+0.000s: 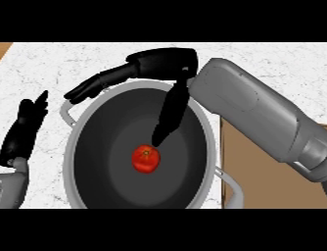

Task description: Pick the tomato from the tray and place it in the pot

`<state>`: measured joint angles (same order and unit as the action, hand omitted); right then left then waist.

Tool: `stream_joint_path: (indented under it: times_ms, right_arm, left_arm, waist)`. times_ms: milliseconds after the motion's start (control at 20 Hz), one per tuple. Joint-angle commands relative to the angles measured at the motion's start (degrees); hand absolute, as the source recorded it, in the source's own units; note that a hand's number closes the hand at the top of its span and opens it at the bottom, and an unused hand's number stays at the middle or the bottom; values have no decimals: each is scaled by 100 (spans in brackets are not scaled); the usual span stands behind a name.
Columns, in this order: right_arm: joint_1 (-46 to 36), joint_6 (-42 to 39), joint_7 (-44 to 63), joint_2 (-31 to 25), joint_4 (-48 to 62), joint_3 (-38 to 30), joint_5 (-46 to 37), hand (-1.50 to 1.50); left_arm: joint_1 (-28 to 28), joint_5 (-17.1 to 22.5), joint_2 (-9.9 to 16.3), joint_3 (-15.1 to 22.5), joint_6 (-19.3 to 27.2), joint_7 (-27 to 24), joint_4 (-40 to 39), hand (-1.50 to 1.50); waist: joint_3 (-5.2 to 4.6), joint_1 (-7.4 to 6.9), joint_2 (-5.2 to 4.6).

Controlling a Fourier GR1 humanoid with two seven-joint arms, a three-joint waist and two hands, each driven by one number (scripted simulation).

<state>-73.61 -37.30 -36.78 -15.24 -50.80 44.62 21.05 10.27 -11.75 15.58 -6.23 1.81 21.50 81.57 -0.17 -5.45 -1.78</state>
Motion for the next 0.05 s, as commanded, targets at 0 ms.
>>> stream_joint_path:
  times_ms: [0]
  right_arm:
    - [-394,-1267,-185,207,941,-445,796,-150]
  left_arm:
    - [56,-87,-87,93,67,-128,-48,0]
  waist:
    - [-6,-108,-77]
